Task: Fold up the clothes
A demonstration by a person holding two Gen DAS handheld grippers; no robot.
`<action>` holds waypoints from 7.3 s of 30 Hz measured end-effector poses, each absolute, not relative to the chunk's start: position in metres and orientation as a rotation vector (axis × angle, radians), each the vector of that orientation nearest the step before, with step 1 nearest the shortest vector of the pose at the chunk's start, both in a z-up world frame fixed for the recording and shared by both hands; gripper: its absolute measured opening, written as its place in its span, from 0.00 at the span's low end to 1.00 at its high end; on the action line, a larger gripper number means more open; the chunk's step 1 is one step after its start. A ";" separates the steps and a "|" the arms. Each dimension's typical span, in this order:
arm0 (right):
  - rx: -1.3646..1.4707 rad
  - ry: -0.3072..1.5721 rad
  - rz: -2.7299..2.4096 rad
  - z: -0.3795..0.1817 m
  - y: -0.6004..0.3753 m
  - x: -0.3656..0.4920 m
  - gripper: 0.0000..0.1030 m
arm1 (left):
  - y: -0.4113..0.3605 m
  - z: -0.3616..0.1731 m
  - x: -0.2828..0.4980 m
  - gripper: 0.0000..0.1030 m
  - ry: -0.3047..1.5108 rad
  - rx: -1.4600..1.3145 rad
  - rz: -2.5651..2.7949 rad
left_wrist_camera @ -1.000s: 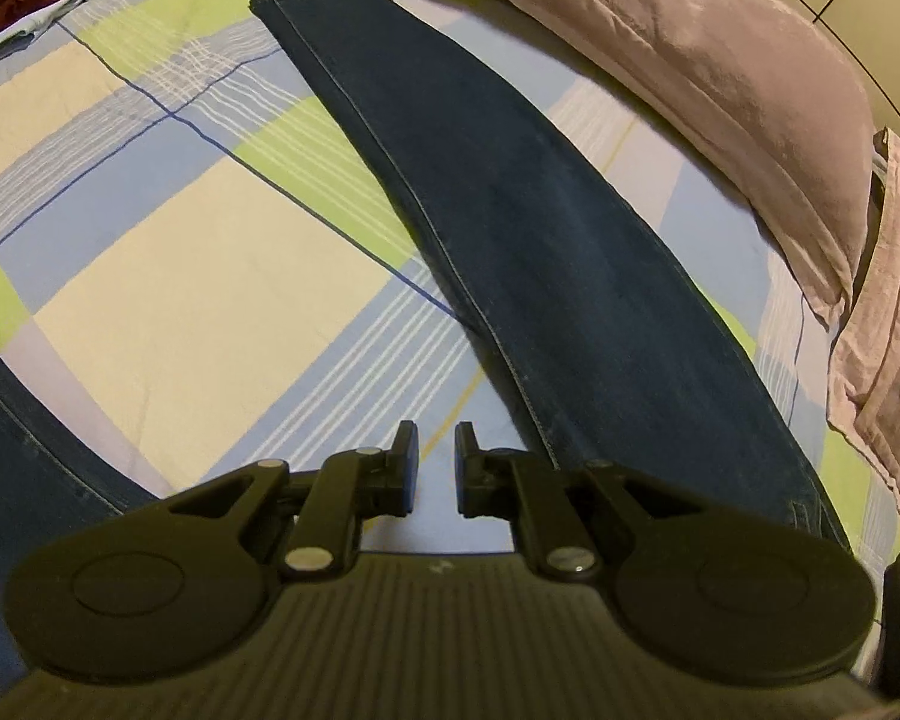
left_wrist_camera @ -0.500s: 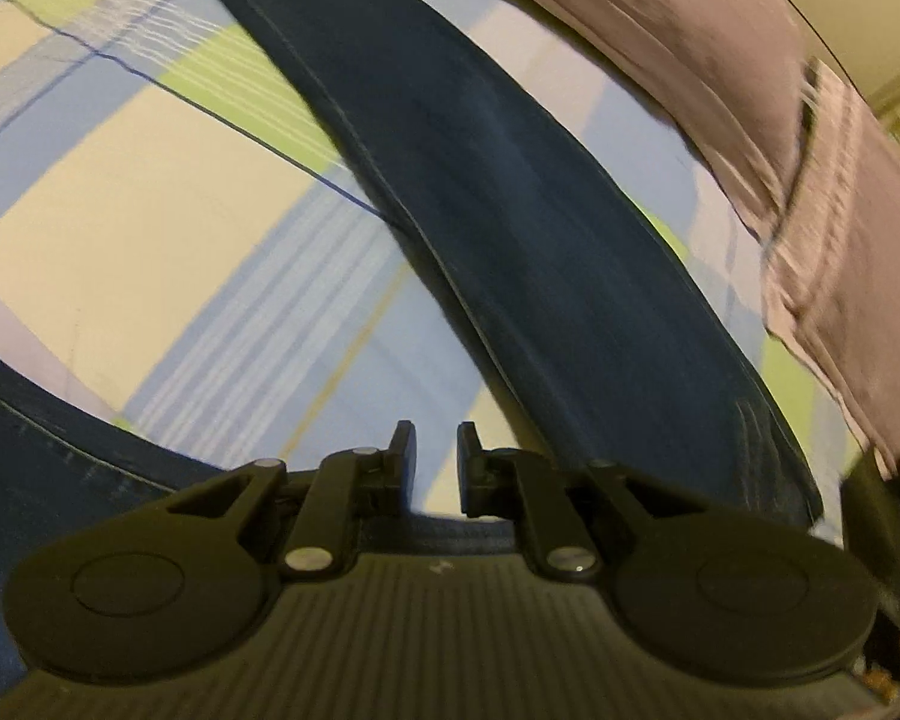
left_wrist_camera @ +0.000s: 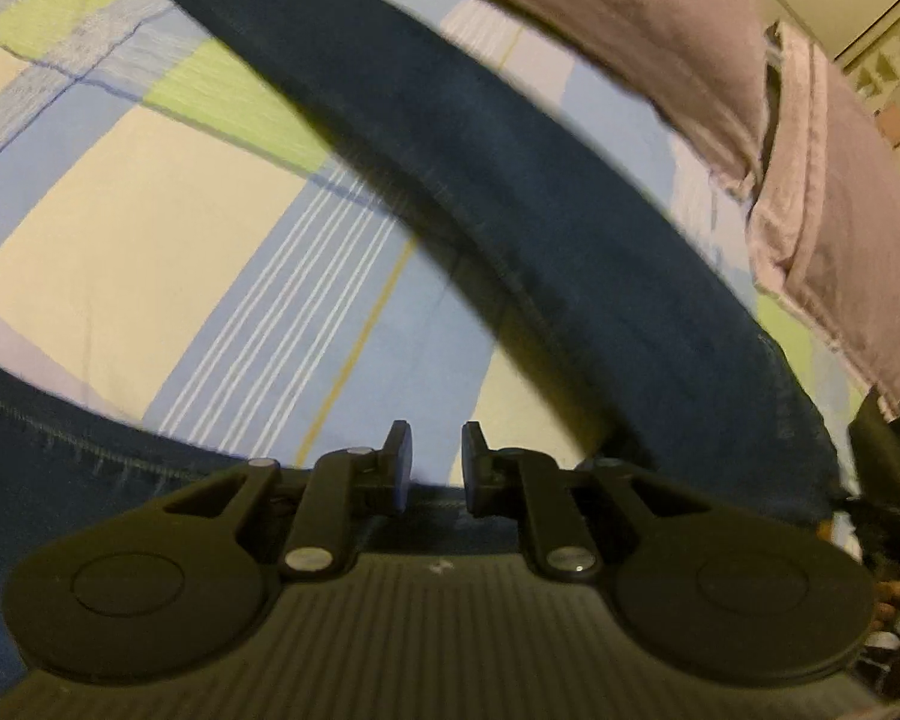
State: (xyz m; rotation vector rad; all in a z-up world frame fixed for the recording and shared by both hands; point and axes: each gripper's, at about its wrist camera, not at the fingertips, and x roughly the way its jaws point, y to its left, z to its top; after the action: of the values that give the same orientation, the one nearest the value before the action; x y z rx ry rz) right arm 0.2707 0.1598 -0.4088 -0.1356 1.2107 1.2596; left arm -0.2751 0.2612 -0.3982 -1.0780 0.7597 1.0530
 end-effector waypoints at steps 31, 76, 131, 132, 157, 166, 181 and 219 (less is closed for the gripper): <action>0.026 1.365 1.285 -0.423 0.102 0.253 0.03 | 0.253 -0.410 -0.274 0.12 0.796 -1.064 1.018; 0.271 1.450 0.817 -0.380 -0.078 0.221 0.80 | 0.218 -0.407 -0.340 0.16 0.823 -1.076 1.116; -0.115 1.224 0.520 -0.349 -0.064 0.131 0.71 | 0.237 -0.365 -0.645 0.16 0.766 -0.923 1.910; -0.099 1.207 0.520 -0.345 -0.066 0.136 0.71 | 0.238 -0.359 -0.634 0.16 0.729 -0.936 1.872; 0.207 1.338 1.151 -0.440 0.159 0.321 0.01 | 0.311 -0.393 -0.266 0.16 0.678 -1.071 1.080; 0.103 1.232 1.093 -0.451 0.171 0.321 0.01 | 0.316 -0.407 -0.241 0.16 0.728 -1.040 1.073; -0.408 1.030 1.161 -0.410 0.110 0.188 0.23 | 0.271 -0.417 -0.213 0.16 0.835 -0.897 0.883; 0.277 1.169 0.481 -0.373 -0.093 0.077 0.69 | 0.227 -0.391 -0.530 0.16 0.791 -1.023 1.154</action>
State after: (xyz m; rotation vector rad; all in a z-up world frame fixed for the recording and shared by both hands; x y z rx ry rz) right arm 0.0766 -0.0931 -0.3734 0.2769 1.1688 0.4809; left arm -0.5295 0.2266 -0.3908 -1.0231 0.7905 1.1542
